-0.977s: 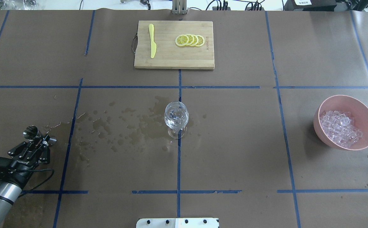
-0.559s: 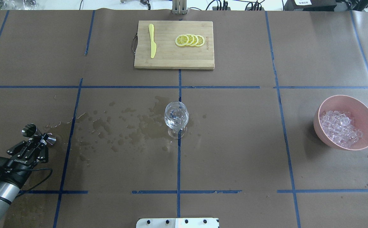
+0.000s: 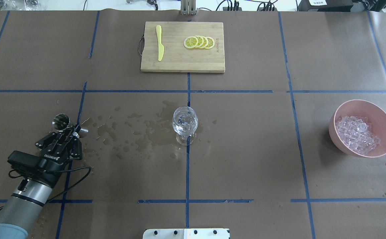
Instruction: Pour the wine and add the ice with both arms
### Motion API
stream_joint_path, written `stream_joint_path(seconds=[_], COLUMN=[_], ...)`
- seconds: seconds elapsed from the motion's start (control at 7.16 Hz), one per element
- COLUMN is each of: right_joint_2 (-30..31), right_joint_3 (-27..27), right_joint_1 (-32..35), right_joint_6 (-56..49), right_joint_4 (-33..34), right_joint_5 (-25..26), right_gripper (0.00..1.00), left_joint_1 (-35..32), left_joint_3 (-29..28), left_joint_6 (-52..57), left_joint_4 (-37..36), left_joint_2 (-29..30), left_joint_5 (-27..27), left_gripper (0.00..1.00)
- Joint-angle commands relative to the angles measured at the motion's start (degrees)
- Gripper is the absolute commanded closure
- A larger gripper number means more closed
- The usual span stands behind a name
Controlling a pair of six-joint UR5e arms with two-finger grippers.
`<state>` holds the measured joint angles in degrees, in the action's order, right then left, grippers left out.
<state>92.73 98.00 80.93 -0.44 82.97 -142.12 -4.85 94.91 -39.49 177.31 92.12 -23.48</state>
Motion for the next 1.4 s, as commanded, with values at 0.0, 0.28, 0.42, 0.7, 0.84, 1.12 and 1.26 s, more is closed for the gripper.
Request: stream_joint_path(seconds=[0.0,0.28,0.42,0.7,0.84,1.12,1.26], right_joint_2=[-0.1,-0.2,-0.2,-0.2,-0.2,-0.2,-0.1], right_joint_3=[0.0,0.1,0.2,0.3,0.4,0.4,0.4], right_joint_1=[0.0,0.0,0.0,0.0,0.0,0.0,0.0], right_joint_6=[0.0,0.1,0.0,0.1,0.1,0.1,0.1], right_joint_4=[0.0,0.0,0.0,0.0,0.0,0.1,0.1], right_joint_5=[0.0,0.0,0.0,0.0,0.0,0.0,0.0], right_gripper=[0.0,0.0,0.0,0.0,0.0,0.0,0.0], left_joint_1=[-0.2,0.5,0.4,0.5,0.5,0.5,0.4], left_joint_3=[0.4,1.6,1.5,1.6,1.7,1.7,1.7], left_joint_6=[7.5,18.0,18.9,19.0,19.7,26.8,27.6], left_joint_4=[-4.2,-5.2,-10.3,-19.9,-21.4,-23.1,-27.0], left_joint_2=[9.4,14.9,17.6,20.0,21.3,23.9,25.1], left_joint_5=[0.1,0.6,1.1,4.3,4.3,4.3,4.3], left_gripper=[1.0,1.0,1.0,1.0,1.0,1.0,1.0])
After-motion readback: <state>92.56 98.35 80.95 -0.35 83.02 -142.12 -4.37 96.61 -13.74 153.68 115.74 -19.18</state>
